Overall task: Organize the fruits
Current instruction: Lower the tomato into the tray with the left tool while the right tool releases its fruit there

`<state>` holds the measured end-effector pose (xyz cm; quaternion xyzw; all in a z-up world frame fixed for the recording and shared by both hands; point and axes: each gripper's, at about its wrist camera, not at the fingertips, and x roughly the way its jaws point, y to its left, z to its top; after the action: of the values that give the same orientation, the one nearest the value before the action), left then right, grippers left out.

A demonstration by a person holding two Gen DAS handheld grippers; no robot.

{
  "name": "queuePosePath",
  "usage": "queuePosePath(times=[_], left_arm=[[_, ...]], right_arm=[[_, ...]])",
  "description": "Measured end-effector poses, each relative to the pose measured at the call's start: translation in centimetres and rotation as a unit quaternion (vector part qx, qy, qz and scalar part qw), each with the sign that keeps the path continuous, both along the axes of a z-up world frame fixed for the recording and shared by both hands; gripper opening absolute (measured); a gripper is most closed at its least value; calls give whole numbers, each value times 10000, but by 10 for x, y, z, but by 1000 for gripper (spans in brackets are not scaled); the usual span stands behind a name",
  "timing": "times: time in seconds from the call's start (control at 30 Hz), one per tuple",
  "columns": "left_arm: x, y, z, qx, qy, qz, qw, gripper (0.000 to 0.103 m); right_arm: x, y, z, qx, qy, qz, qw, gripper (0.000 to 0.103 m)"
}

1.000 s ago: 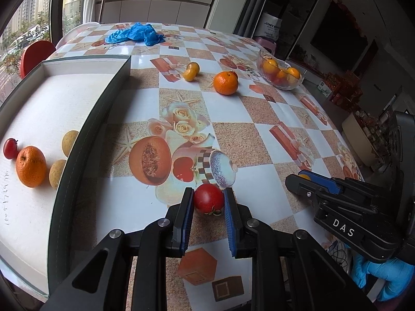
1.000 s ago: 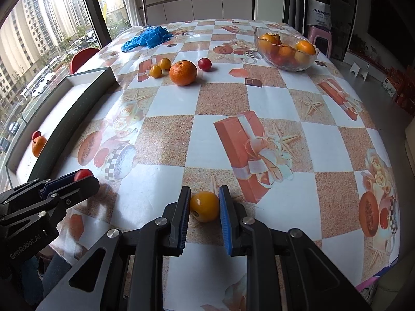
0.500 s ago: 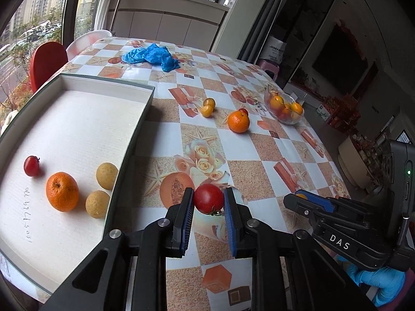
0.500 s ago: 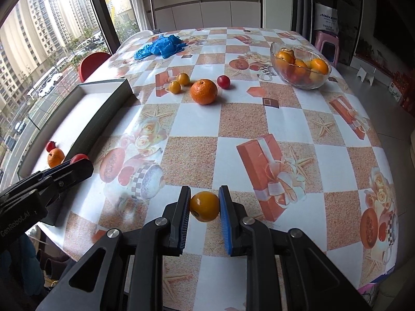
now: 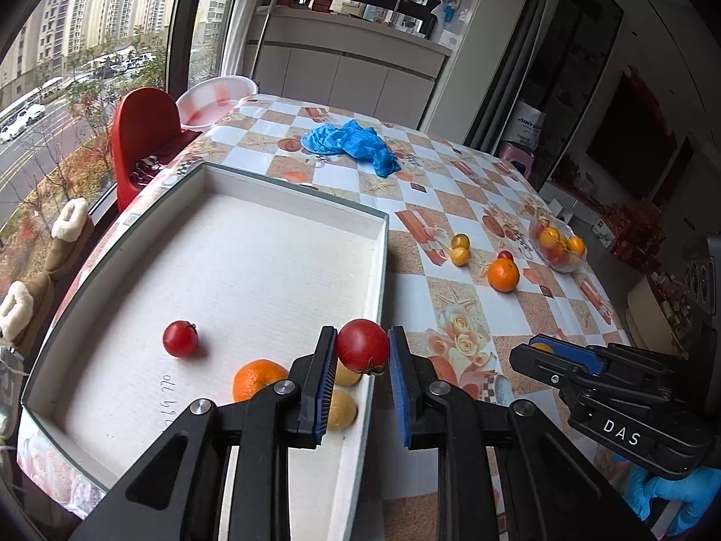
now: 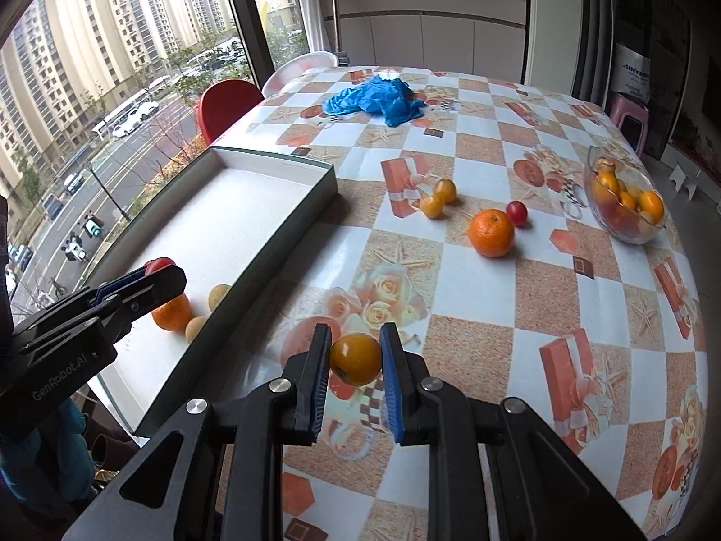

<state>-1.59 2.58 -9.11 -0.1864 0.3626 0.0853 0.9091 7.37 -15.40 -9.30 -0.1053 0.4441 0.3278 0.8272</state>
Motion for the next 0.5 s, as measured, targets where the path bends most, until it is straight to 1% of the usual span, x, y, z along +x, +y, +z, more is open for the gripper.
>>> queuePosePath(times=[0.27,0.4,0.5], left_arm=[[-13,45,-16,-13,187,530,9984,24],[-16,60,-28,-89,318,743,9967,24],[-16,65,-34,-131,394,812,9958,24]], right_arm=[[-13,66,4,-51,-82,720,9974,24],[-17,87,1,-108,-63,921,9957,24],[-19,97,-5,-186,-15,1001,9948,24]])
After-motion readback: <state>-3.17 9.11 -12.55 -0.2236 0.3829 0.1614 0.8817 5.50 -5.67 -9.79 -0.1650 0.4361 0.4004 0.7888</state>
